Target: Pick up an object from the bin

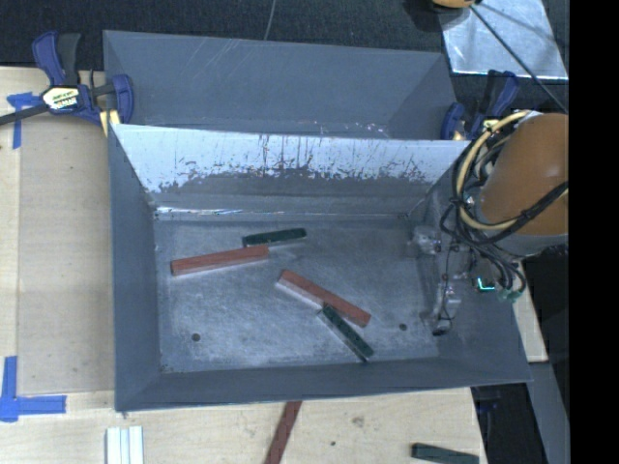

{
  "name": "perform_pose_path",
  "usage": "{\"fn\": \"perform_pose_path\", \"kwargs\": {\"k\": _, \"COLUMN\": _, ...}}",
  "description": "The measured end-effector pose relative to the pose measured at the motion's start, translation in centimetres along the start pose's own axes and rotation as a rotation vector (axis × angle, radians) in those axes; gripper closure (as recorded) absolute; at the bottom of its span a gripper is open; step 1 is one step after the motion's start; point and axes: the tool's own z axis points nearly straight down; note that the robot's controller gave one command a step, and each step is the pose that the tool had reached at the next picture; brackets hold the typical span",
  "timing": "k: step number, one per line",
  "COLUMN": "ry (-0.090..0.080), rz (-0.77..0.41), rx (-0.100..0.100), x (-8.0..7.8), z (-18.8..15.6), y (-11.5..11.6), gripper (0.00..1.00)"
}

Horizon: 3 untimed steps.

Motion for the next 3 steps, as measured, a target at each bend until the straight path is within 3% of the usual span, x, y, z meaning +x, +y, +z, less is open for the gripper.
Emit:
{"fn": "perform_pose_path", "kwargs": {"k": 1, "ry": -0.008, "rz": -0.003, "rx": 0.001, "x": -0.2, "z": -0.4, "y": 0.0, "gripper": 0.00}}
{"fn": "perform_pose_path", "kwargs": {"k": 2, "ry": -0.012, "rz": -0.077, "rx": 0.003, "x": 1.5, "z": 4.7, "y": 3.7, "gripper": 0.00}}
{"fn": "perform_pose_path", "kwargs": {"k": 3, "ry": -0.004, "rz": -0.006, "rx": 0.000, "x": 0.5, "z": 6.3, "y": 6.9, "gripper": 0.00}}
